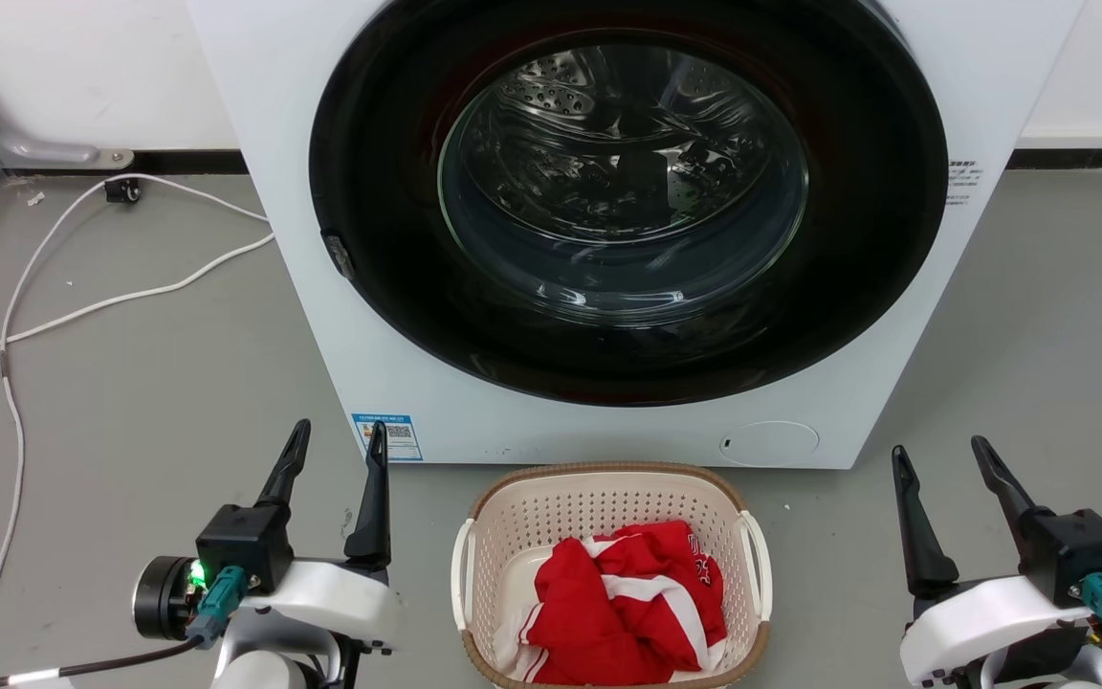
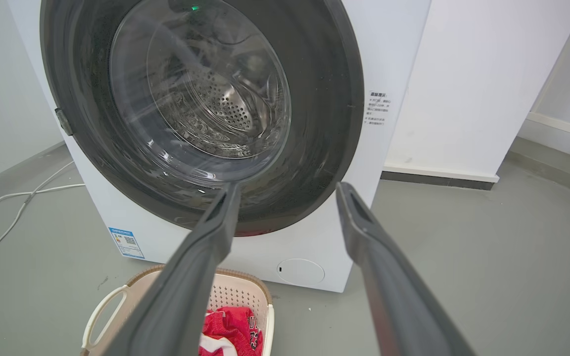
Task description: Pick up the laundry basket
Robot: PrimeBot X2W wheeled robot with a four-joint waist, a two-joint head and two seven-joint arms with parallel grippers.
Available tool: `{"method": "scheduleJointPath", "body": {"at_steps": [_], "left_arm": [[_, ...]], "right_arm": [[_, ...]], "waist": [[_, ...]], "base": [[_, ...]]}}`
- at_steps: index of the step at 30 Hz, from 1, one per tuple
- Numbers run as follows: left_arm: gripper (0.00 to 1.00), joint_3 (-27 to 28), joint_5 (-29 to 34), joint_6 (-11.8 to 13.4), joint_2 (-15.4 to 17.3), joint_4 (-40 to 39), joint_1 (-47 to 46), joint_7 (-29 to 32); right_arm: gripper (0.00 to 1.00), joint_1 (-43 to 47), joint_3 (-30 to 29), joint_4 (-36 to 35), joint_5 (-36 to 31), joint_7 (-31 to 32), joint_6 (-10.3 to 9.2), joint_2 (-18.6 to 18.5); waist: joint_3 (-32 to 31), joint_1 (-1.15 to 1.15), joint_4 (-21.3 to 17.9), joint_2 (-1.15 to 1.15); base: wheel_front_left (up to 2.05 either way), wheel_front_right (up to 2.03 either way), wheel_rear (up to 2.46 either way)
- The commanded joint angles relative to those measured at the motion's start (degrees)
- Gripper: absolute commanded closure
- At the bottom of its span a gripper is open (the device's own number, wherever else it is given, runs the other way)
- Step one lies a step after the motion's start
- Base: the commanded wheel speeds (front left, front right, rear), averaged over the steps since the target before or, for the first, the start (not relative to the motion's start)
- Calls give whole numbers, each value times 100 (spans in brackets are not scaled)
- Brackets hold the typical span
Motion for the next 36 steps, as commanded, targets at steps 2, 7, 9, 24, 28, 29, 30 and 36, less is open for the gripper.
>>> {"method": "scheduleJointPath", "body": {"at_steps": [2, 7, 9, 24, 28, 29, 30, 36], "left_arm": [[0, -25, 142, 39, 40, -6, -37, -49], [0, -41, 312, 52, 39, 26, -59, -101], [0, -47, 367, 61, 30, 42, -65, -128], [0, -44, 551, 75, -24, 100, -99, -214], [0, -36, 545, 83, -29, 118, -86, -213], [0, -33, 535, 84, -29, 130, -87, -213], [0, -30, 532, 85, -29, 136, -89, -213], [0, -24, 519, 105, -29, 178, -135, -209]], "right_arm": [[0, 18, -6, -51, -153, -53, -2, 27], [0, 32, -31, -76, -334, -91, -2, 29], [0, 40, -40, -84, -422, -114, -3, 31], [0, 27, -73, -63, -699, -200, -3, 35], [0, 6, -46, -22, -625, -206, -3, 35], [0, -2, -47, -7, -619, -214, -3, 35], [0, -5, -44, -1, -617, -215, -3, 35], [0, -42, -27, 40, -564, -190, -3, 35]], "waist": [[-1, 0, -3, 0], [-2, 0, -7, 0], [-4, 0, -6, 0], [5, 0, -1, 0], [2, 0, -1, 0], [3, 0, 0, 0], [4, 0, 0, 0], [50, 0, -13, 0]], "base": [[0, 0, 0], [0, 0, 0], [0, 0, 0], [0, 0, 0], [0, 0, 0], [0, 0, 0], [0, 0, 0], [0, 0, 0]]}}
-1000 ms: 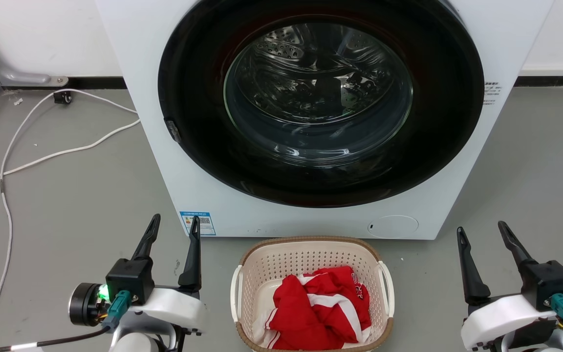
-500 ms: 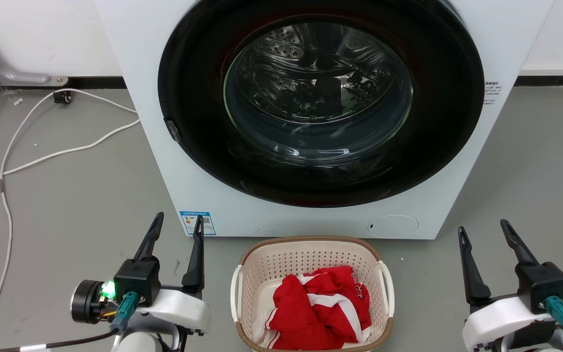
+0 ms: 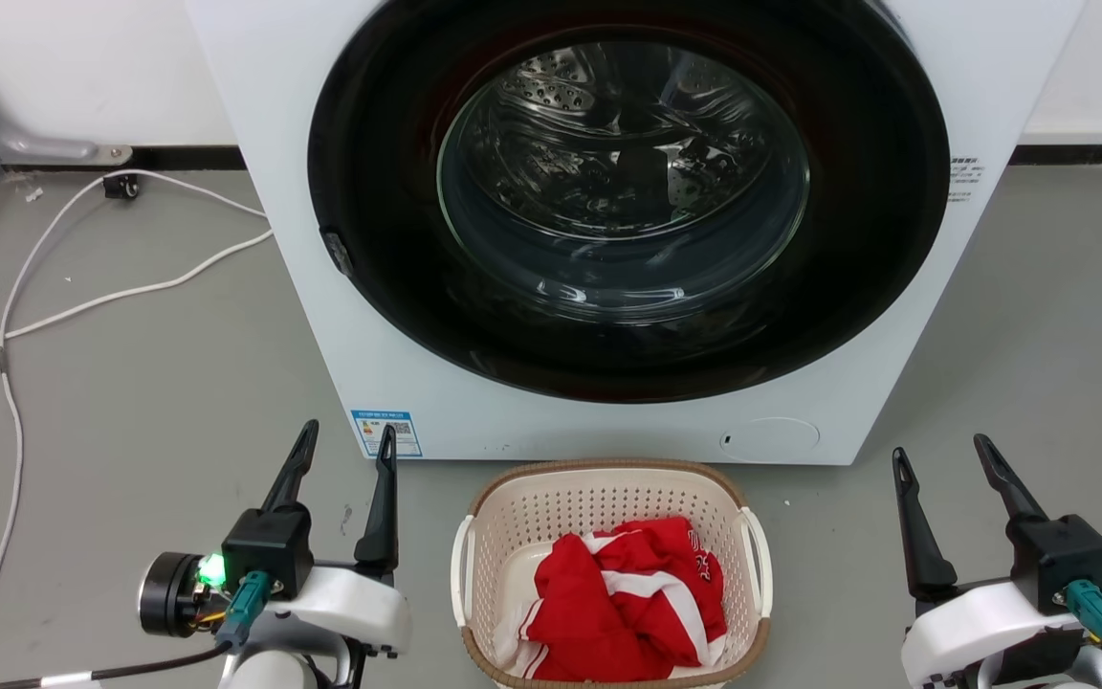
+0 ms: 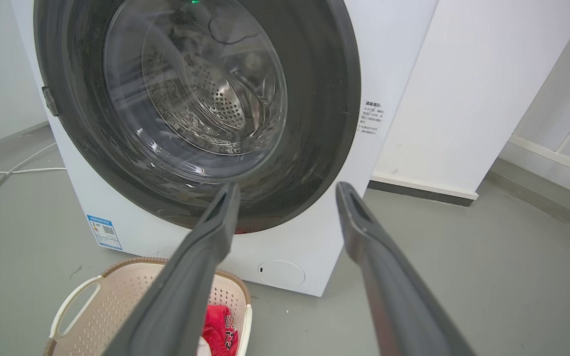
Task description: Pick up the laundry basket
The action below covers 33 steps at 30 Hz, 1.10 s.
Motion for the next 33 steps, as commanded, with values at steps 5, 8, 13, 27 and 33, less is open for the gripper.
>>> {"method": "scheduleJointPath", "body": {"at_steps": [5, 8, 13, 27, 33], "left_arm": [[0, 28, -64, -10, 4, 145, -301, -15], [0, 43, -121, -62, 32, 344, -537, 3], [0, 72, -242, -145, 109, 753, -1017, 122], [0, 53, -585, -431, 310, 2290, -2408, 486], [0, -65, -785, -566, 359, 3167, -3093, 712]], "right_arm": [[0, -215, 7, 114, 108, 69, -4, 25], [0, -388, 35, 260, 132, 124, -4, 24], [0, -822, 83, 595, 43, 264, -4, 24], [0, -2141, 246, 1888, 54, 482, -4, 23], [0, -2886, 379, 2680, 212, 684, -4, 21]], "waist": [[241, 0, -23, 0], [430, 0, -40, 0], [867, 0, -74, 0], [2080, 0, -138, 0], [2660, 0, -209, 0]], "base": [[0, 0, 0], [0, 0, 0], [0, 0, 0], [0, 0, 0], [0, 0, 0]]}}
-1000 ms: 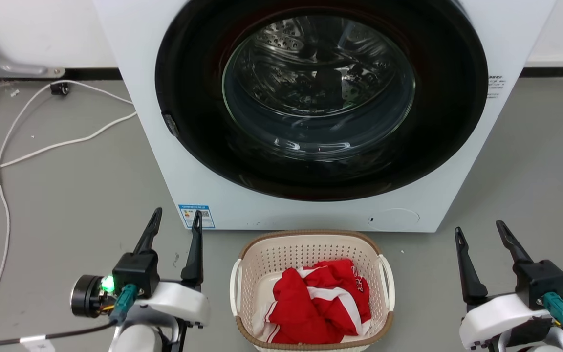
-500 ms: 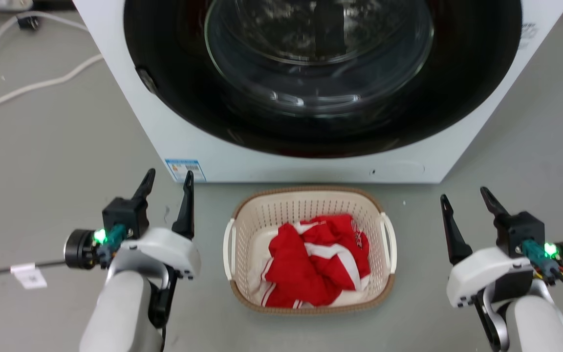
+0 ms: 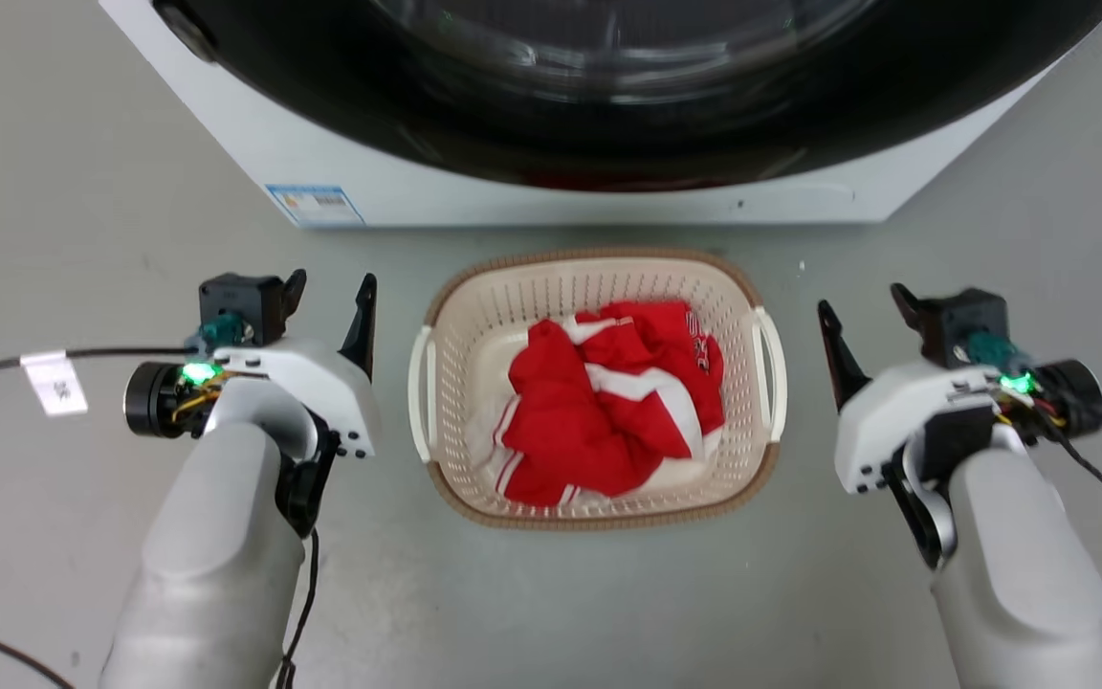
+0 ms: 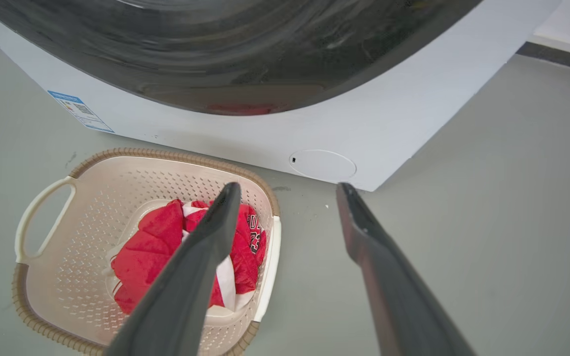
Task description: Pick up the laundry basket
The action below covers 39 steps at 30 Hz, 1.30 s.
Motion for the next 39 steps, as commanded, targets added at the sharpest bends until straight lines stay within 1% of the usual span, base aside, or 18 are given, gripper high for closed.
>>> {"method": "scheduleJointPath", "body": {"at_steps": [1, 7, 10, 14, 20, 25, 34, 39], "left_arm": [[0, -16, -21, -15, 22, 66, -103, 6], [0, -298, -280, -59, 40, 908, -745, 286], [0, -565, -471, -64, 25, 1236, -995, 472], [0, -923, -782, -59, 113, 1545, -1249, 682], [0, -1391, -1245, -60, 231, 1786, -1544, 925], [0, -1760, -1603, -60, 339, 1858, -1788, 1135], [0, -2279, -2146, -61, 452, 1903, -2250, 1350], [0, -2398, -2477, -61, 450, 1947, -2504, 1358]], "right_arm": [[0, -132, 30, 82, 11, 44, -4, 18], [0, -841, 227, 946, 255, 273, -4, 18], [0, -1154, 351, 1388, 301, 343, -4, 14], [0, -1542, 525, 1968, 415, 458, -4, 14], [0, -2109, 841, 2670, 681, 589, -4, 15], [0, -2542, 1109, 3109, 912, 687, -4, 16], [0, -3109, 1491, 3643, 1225, 774, -4, 16], [0, -3354, 1630, 3824, 1355, 810, -4, 15]], "waist": [[265, -1, -62, 0], [776, -1, -131, 0], [982, -1, -152, 0], [1234, -1, -182, 0], [1607, -1, -219, 0], [1904, -1, -223, 0], [2322, -1, -192, 0], [2553, -1, -187, 0]], "base": [[0, 0, 0], [0, 0, 0], [0, 0, 0], [0, 0, 0], [0, 0, 0], [0, 0, 0], [0, 0, 0], [0, 0, 0]]}}
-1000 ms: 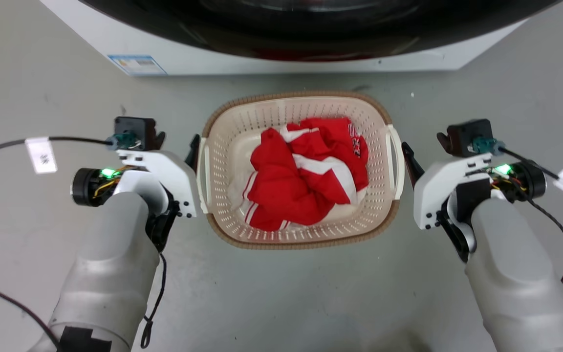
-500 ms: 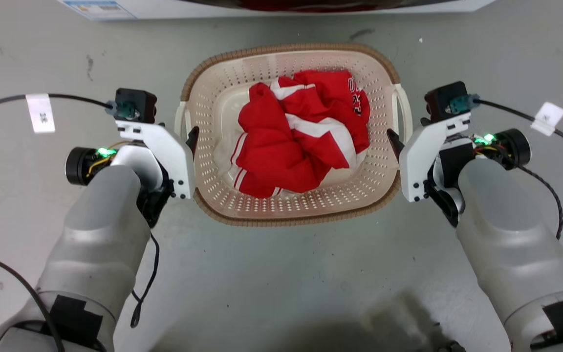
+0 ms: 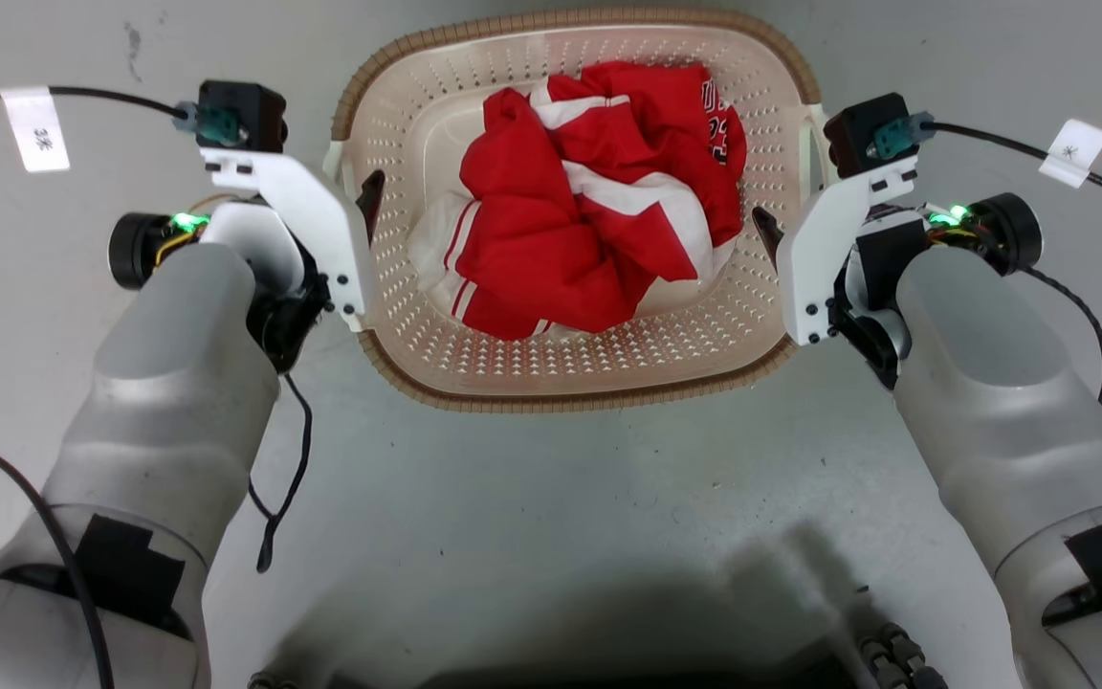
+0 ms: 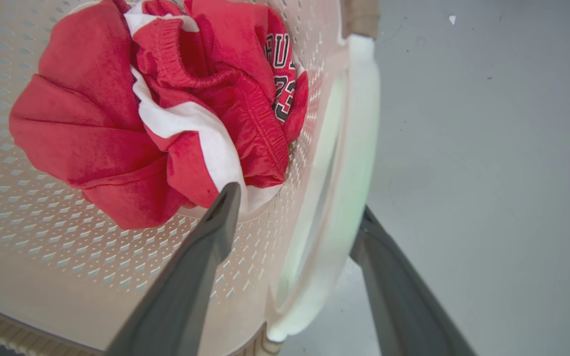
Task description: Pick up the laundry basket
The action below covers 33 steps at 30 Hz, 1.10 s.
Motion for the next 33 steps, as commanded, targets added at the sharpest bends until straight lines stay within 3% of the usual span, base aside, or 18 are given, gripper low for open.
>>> {"method": "scheduleJointPath", "body": {"at_steps": [1, 8, 9, 10, 11, 12, 23, 33], "left_arm": [[0, -19, -60, 5, 29, 10, -113, -14], [0, -271, -349, 5, 61, 62, -352, -104], [8, -309, -387, 5, 57, 77, -370, -97], [73, -344, -428, 5, 58, 79, -391, -92], [100, -384, -470, 5, 65, 84, -412, -97], [100, -445, -520, 5, 39, 90, -399, -24], [100, -969, -993, 4, 63, 142, -298, 310], [100, -1284, -1501, -9, 16, 222, 3, 1234]], "right_arm": [[0, -127, 15, 57, 23, -6, -4, 11], [0, -351, 7, 288, 113, -131, -4, 10], [37, -372, -5, 303, 142, -160, -4, 10], [63, -393, 2, 318, 151, -190, -4, 11], [87, -408, 6, 339, 174, -201, -4, 11], [100, -407, 19, 342, 247, -213, -4, 11], [100, -286, 489, 378, 620, -65, -2, 13], [100, 153, 1144, 149, 1468, 970, 6, 26]], "waist": [[107, 0, 0, 0], [328, 0, 28, 0], [343, 0, 32, 0], [359, 0, 33, 0], [369, 0, 33, 0], [374, 0, 38, 0], [46, 0, 35, 0], [-840, 0, 28, 0]], "base": [[0, 0, 0], [0, 0, 0], [0, 0, 0], [0, 0, 0], [0, 0, 0], [0, 0, 0], [0, 0, 0], [0, 0, 0]]}}
